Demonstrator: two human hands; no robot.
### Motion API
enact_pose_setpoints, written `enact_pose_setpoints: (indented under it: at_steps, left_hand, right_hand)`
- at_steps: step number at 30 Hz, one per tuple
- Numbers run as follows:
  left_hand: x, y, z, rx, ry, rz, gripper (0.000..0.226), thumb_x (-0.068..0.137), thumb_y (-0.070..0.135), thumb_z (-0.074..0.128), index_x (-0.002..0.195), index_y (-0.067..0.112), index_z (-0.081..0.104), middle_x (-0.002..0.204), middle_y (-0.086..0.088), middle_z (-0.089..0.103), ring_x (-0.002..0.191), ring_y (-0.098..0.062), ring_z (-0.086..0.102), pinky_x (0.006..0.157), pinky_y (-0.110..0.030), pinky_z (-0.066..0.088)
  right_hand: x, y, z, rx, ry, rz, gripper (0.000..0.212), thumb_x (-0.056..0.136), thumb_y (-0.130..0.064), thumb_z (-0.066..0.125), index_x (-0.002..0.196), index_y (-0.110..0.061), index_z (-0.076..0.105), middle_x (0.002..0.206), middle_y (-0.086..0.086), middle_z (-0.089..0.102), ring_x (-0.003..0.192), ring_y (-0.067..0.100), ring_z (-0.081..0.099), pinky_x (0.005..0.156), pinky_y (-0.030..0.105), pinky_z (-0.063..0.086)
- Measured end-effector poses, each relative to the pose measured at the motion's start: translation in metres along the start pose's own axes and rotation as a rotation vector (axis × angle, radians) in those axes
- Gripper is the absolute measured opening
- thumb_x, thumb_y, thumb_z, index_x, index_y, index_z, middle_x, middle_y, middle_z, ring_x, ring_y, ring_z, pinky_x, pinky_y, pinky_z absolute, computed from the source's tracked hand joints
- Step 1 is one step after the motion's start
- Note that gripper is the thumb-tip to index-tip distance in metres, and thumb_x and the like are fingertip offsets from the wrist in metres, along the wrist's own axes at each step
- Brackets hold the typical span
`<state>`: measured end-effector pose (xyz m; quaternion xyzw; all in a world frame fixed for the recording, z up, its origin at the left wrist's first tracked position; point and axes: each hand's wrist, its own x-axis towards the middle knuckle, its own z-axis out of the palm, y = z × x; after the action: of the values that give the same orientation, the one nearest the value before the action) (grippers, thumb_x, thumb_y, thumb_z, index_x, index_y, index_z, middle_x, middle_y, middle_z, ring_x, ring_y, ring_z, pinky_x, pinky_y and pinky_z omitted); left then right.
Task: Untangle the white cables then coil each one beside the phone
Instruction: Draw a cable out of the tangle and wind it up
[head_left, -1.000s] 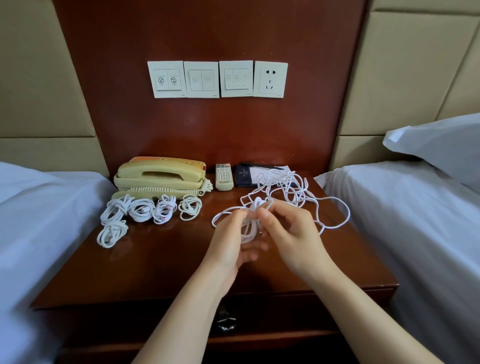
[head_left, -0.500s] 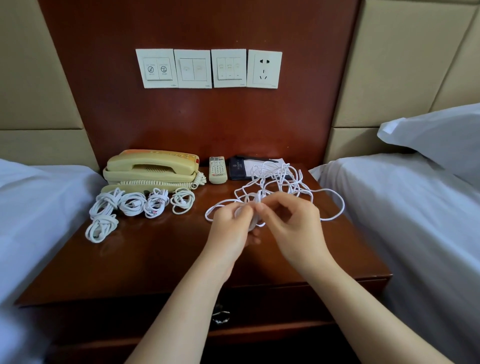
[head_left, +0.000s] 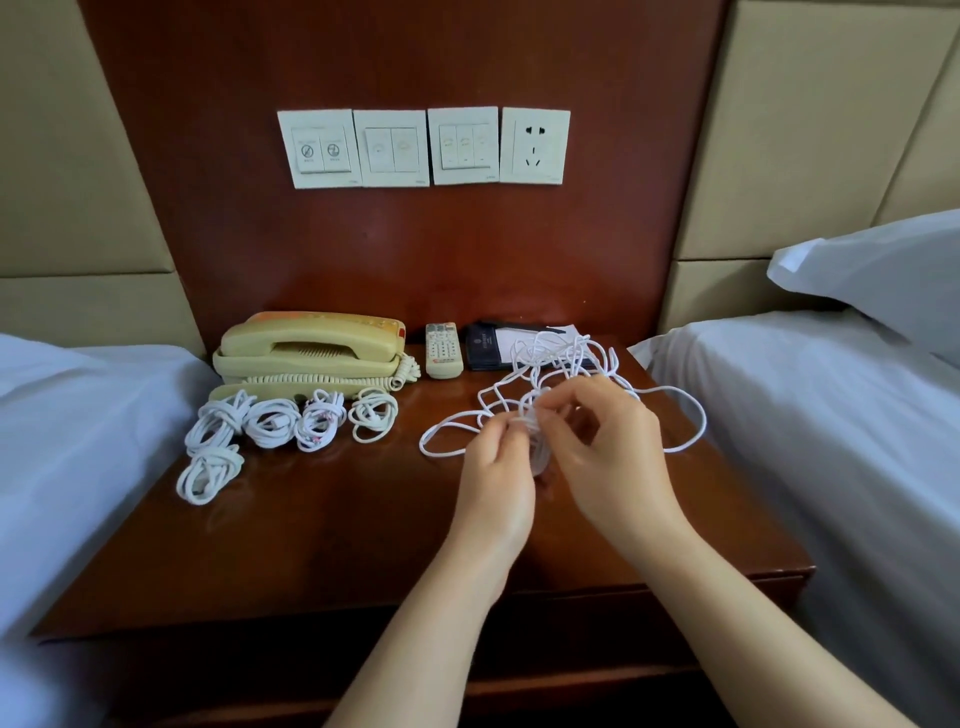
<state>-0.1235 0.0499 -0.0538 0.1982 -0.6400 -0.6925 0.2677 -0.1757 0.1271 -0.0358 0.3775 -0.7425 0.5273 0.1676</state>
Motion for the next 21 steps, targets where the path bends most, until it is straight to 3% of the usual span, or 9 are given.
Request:
enact_pose_setpoints:
  at_steps: [2, 4, 8, 10, 13, 15, 18, 21]
  left_hand:
    - [0.002, 0.001, 0.001, 0.028, 0.000, -0.004, 0.026, 0.101, 0.022, 0.037, 0.105, 0.018, 0.062, 0.093, -0.009, 0.062, 0.092, -0.024, 0.058, 0.090, -0.048, 0.047]
    - [0.005, 0.002, 0.001, 0.060, 0.002, 0.013, 0.025, 0.101, 0.021, 0.037, 0.100, 0.021, 0.062, 0.092, -0.009, 0.063, 0.091, -0.025, 0.059, 0.086, -0.045, 0.048]
    - [0.007, 0.005, -0.004, 0.068, -0.045, 0.064, 0.027, 0.101, 0.014, 0.036, 0.091, 0.015, 0.060, 0.064, 0.007, 0.058, 0.063, -0.010, 0.055, 0.064, -0.032, 0.048]
    - [0.007, 0.007, -0.005, 0.084, -0.062, 0.082, 0.028, 0.100, 0.011, 0.035, 0.090, 0.013, 0.060, 0.054, 0.011, 0.054, 0.055, -0.007, 0.051, 0.061, -0.030, 0.046]
    - [0.005, 0.008, -0.004, 0.074, -0.064, 0.075, 0.031, 0.100, 0.008, 0.034, 0.081, 0.014, 0.058, 0.057, 0.005, 0.052, 0.056, -0.010, 0.050, 0.058, -0.031, 0.044]
    - [0.005, 0.009, -0.002, 0.085, -0.070, 0.079, 0.033, 0.100, 0.007, 0.033, 0.077, 0.014, 0.056, 0.057, 0.004, 0.052, 0.054, -0.011, 0.050, 0.054, -0.028, 0.043]
    - [0.004, 0.009, 0.000, 0.130, -0.067, 0.083, 0.031, 0.100, 0.008, 0.032, 0.080, 0.013, 0.055, 0.064, 0.000, 0.052, 0.056, -0.012, 0.051, 0.054, -0.026, 0.044]
    - [0.003, 0.009, -0.001, 0.190, -0.066, 0.090, 0.031, 0.101, 0.012, 0.032, 0.080, 0.015, 0.054, 0.069, -0.001, 0.054, 0.059, -0.012, 0.053, 0.058, -0.027, 0.047]
  right_hand:
    - [0.004, 0.001, -0.002, -0.076, -0.063, -0.007, 0.012, 0.085, -0.004, 0.063, 0.081, -0.014, 0.068, 0.079, -0.003, 0.060, 0.071, 0.006, 0.055, 0.064, 0.010, 0.041]
    - [0.007, 0.003, -0.002, -0.149, -0.105, -0.064, 0.011, 0.088, -0.005, 0.060, 0.083, -0.011, 0.068, 0.081, -0.002, 0.056, 0.072, 0.006, 0.052, 0.066, 0.013, 0.040]
    - [0.006, 0.004, -0.006, -0.181, -0.202, -0.157, 0.009, 0.090, -0.010, 0.058, 0.087, -0.009, 0.066, 0.089, 0.000, 0.053, 0.073, 0.011, 0.052, 0.066, 0.027, 0.044]
    - [0.005, 0.005, -0.009, -0.184, -0.236, -0.191, 0.007, 0.090, -0.012, 0.058, 0.089, -0.010, 0.065, 0.092, 0.000, 0.052, 0.073, 0.012, 0.052, 0.067, 0.032, 0.046]
    - [0.004, 0.005, -0.011, -0.256, -0.235, -0.238, 0.006, 0.090, -0.012, 0.057, 0.089, -0.008, 0.061, 0.093, 0.003, 0.051, 0.072, 0.022, 0.055, 0.064, 0.042, 0.047]
    - [0.003, 0.004, -0.013, -0.306, -0.230, -0.251, 0.007, 0.092, -0.013, 0.055, 0.090, -0.009, 0.061, 0.095, 0.004, 0.052, 0.075, 0.028, 0.057, 0.060, 0.042, 0.047]
    - [0.004, 0.006, -0.013, -0.353, -0.233, -0.261, 0.010, 0.094, -0.013, 0.052, 0.094, -0.009, 0.062, 0.099, 0.004, 0.051, 0.079, 0.028, 0.057, 0.056, 0.036, 0.044]
    - [0.007, 0.009, -0.011, -0.335, -0.232, -0.257, 0.015, 0.095, -0.015, 0.050, 0.095, -0.009, 0.064, 0.099, 0.003, 0.050, 0.081, 0.025, 0.057, 0.060, 0.042, 0.049]
